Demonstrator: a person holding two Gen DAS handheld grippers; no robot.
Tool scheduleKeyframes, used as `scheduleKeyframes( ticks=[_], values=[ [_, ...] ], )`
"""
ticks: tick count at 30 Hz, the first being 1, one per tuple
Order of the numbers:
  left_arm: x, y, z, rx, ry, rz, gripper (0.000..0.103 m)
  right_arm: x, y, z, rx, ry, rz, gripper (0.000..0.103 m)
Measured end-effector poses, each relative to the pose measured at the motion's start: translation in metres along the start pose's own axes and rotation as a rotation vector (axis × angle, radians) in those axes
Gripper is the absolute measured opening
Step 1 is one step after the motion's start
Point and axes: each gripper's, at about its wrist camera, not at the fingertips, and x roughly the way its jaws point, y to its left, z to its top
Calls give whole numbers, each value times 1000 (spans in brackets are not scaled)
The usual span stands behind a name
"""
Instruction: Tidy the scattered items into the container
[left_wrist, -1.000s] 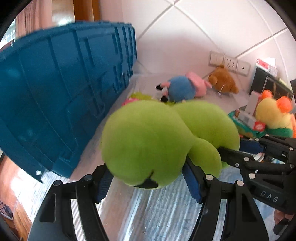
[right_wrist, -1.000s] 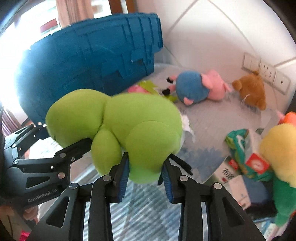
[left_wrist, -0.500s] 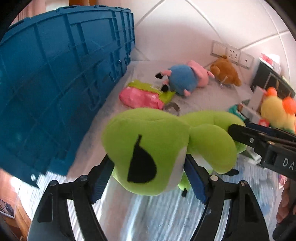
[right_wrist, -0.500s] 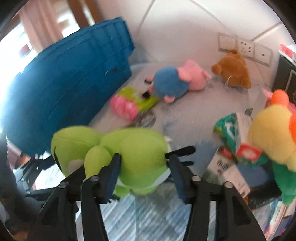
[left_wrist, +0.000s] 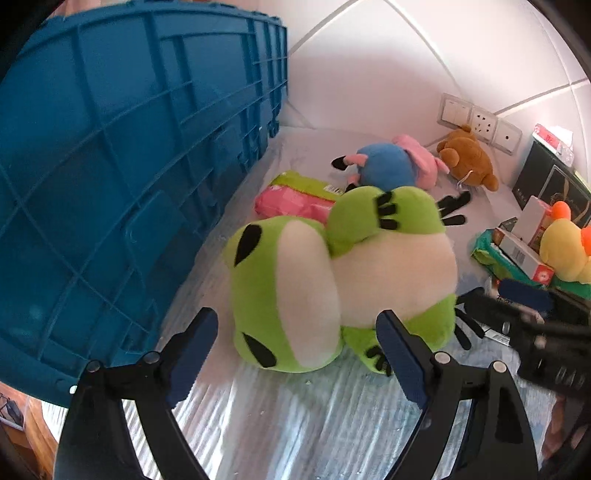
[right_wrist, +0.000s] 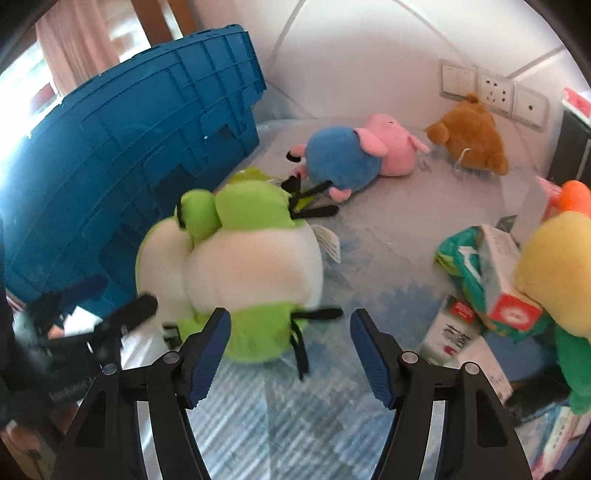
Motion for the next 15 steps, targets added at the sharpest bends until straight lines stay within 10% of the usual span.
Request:
scheduleKeyframes(
  ticks=[8,15],
  values=[
    [53,6,-17,-13,126,-62,88,52,14,7,-51,102,-9,84],
    [80,0,-12,44,59,-52,103,84,-1,2,-18,112,18,96]
  ],
)
